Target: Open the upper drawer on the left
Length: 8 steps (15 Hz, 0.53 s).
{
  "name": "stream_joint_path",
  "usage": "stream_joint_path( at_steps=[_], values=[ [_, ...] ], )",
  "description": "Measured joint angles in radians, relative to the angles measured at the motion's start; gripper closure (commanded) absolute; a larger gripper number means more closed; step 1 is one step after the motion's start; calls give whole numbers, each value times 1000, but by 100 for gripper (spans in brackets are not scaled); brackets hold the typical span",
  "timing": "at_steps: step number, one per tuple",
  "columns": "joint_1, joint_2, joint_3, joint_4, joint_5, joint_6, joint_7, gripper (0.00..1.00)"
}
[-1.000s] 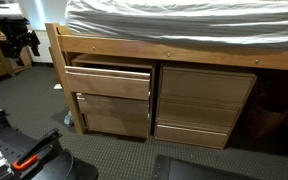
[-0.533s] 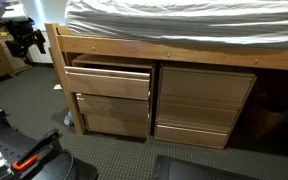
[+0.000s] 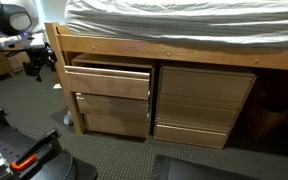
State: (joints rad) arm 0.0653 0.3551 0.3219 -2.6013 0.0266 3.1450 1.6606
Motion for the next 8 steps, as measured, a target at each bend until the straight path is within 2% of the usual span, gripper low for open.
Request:
stream_joint_path(
  at_steps=[1,4,6,8],
  values=[
    [44,54,-52,38,-6,29,1,0],
    [252,156,-289,116,60,137,-59,0],
    [403,222,-443,153,152,224,-122,0],
    [540,296,-542,187,306,311,-174,0]
  ],
)
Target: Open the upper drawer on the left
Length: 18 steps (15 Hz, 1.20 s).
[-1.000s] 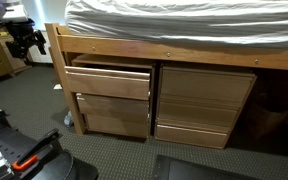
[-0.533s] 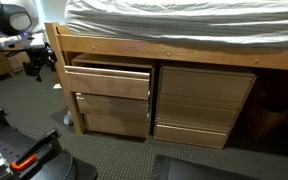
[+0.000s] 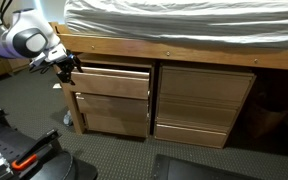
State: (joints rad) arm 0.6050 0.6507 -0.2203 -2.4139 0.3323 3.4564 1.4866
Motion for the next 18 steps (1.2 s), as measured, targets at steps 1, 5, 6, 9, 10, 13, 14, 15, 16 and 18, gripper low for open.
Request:
stream_joint_path(
  at_steps=[1,5,6,9,10,13,14,15,16,18],
  values=[
    [37,20,-7,15,73,7,-6,0],
    [66,23,6,43,135,3,-6,0],
    [63,23,5,44,135,3,-6,0],
    [69,26,6,58,155,3,-28,0],
    [72,27,5,78,125,4,-28,0],
    [77,26,4,178,-4,3,-28,0],
    [72,25,11,210,-55,3,-26,0],
    [48,24,44,243,-71,3,-49,0],
    [-1,22,106,277,-79,3,-88,0],
    [-82,21,192,322,-95,3,-127,0]
  ],
)
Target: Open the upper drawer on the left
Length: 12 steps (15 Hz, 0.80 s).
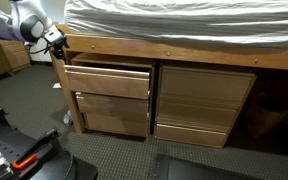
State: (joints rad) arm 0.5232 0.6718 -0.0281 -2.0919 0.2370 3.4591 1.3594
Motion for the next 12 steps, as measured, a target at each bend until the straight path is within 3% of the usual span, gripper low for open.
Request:
stream_joint_path(
  at_steps=[5,12],
  values=[
    [-26,0,19,8,12,0,-24,0],
    [-149,142,144,86,121,-55,-48,0]
  ],
)
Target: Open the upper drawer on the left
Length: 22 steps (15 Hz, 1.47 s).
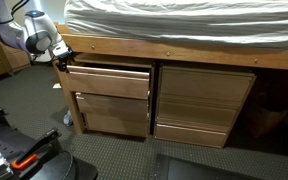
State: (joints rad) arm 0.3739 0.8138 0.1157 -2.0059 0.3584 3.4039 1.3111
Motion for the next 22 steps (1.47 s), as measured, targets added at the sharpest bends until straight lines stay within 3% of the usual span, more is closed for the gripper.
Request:
stream_joint_path(
  at_steps=[3,9,15,19,22],
  values=[
    [-1,19,1,19,13,1,-4,0],
    [95,62,-103,36,138,3,-19,0],
    [112,86,-116,52,146,57,-45,0],
    [240,89,-249,159,138,54,-45,0],
    [248,102,-241,205,119,49,-38,0]
  ],
)
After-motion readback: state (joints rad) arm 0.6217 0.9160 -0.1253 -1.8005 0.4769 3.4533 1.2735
